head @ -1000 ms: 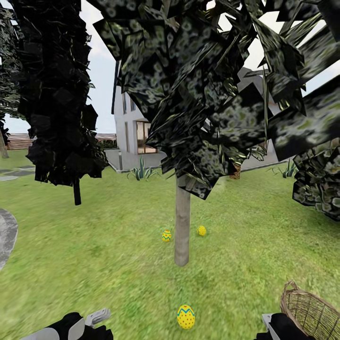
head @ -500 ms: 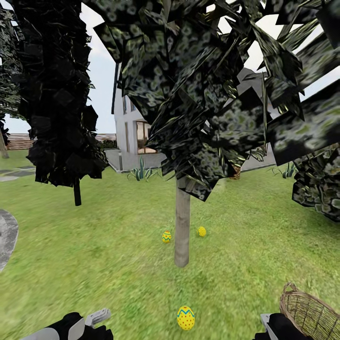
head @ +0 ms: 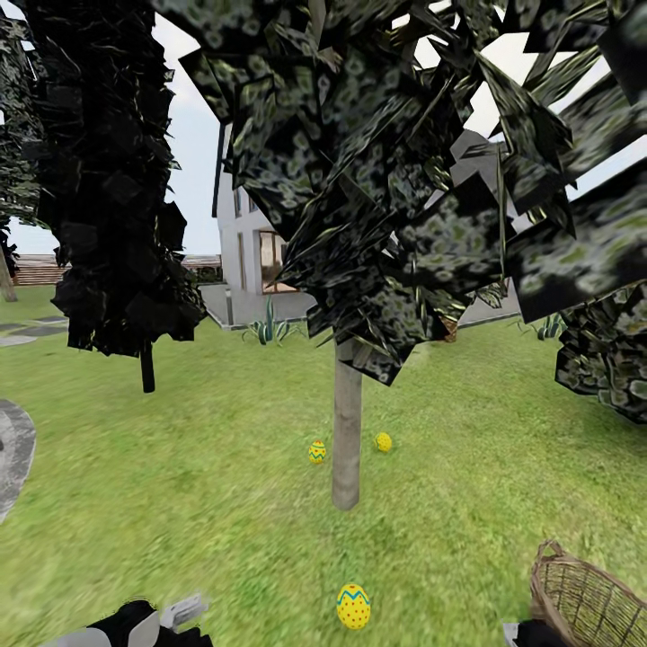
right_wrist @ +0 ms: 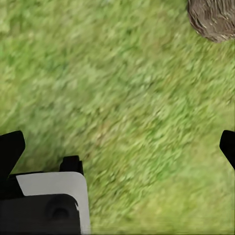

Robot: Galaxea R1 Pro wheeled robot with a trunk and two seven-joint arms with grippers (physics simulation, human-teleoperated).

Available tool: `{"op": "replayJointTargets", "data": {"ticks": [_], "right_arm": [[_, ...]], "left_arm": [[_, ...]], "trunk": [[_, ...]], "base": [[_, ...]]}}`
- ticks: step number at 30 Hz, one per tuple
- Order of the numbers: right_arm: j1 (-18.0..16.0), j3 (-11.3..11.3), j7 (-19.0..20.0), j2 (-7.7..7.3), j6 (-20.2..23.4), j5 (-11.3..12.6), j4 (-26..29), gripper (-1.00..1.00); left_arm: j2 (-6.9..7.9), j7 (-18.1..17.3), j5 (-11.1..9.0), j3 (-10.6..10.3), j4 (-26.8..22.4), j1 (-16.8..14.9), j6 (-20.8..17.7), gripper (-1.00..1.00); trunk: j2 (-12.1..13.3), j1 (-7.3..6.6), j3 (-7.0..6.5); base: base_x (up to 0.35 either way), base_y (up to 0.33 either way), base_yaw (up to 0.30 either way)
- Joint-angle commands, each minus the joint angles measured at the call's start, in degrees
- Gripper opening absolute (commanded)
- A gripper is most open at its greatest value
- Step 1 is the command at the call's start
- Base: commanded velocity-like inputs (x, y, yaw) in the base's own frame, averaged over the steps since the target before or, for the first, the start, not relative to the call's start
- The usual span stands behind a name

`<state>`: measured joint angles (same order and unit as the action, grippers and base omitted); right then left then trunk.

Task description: Take the three Easter eggs out of the wicker basket on the lawn in the garden, then place them on the lawn next to a single tree (choose any tree) so that all three eggs are next to the same tree and none are left in the basket.

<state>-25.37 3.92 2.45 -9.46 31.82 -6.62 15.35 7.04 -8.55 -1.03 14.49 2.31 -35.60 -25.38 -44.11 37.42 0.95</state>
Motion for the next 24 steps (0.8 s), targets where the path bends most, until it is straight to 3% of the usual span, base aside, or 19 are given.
{"op": "replayJointTargets", "data": {"ticks": [1, 4, 5, 13, 15, 18, 24], "right_arm": [[-0.03, 0.37, -0.53, 0.39, -7.94, -0.56, -7.23, 1.0], [-0.03, 0.38, -5.64, 0.88, -18.99, -0.59, -15.95, 1.0], [-0.03, 0.38, -6.45, 1.06, -19.79, -0.59, -16.8, 1.0], [0.5, 0.47, -7.87, 1.48, -20.64, -0.36, -20.71, 1.0], [1.68, 0.47, -7.89, 1.5, -20.79, -0.24, -20.82, 1.0], [4.01, 0.47, -7.9, 1.62, -21.26, -0.03, -20.88, 1.0], [7.61, 0.47, -7.9, 2.25, -22.64, 0.1, -20.89, 1.0]], "left_arm": [[0.22, -0.11, -0.11, 0.11, 0.79, 1.55, -0.11, 1.0], [0.58, -0.14, -0.11, 0.1, 1.12, 4.97, -0.04, 1.0], [0.54, -0.15, -0.11, 0.1, 1.15, 5.8, -0.03, 1.0], [0.09, -0.09, -0.08, 0.06, 1.2, 11.57, 0.03, 1.0], [0.03, -0.08, -0.05, 0.04, 1.2, 12.8, 1.08, 1.0], [-0.01, 0.13, -0.03, 0.04, 1.28, 15.5, 6.98, 1.0], [0.07, 3.24, -0.02, 0.08, 1.29, 19.04, 8.88, 1.0]], "trunk": [[0.33, -0.21, -0.09], [1.54, -0.87, -0.63], [1.94, -1.09, -0.81], [5.15, -2.84, -2.24], [5.95, -3.28, -2.6], [7.15, -3.94, -3.14], [9.56, -5.26, -4.22]], "base": [[0.0, 0.0, 0.0], [0.0, 0.0, 0.0], [0.0, 0.0, 0.0], [0.0, 0.0, 0.0], [0.0, 0.0, 0.0], [0.0, 0.0, 0.0], [0.0, 0.0, 0.0]]}}
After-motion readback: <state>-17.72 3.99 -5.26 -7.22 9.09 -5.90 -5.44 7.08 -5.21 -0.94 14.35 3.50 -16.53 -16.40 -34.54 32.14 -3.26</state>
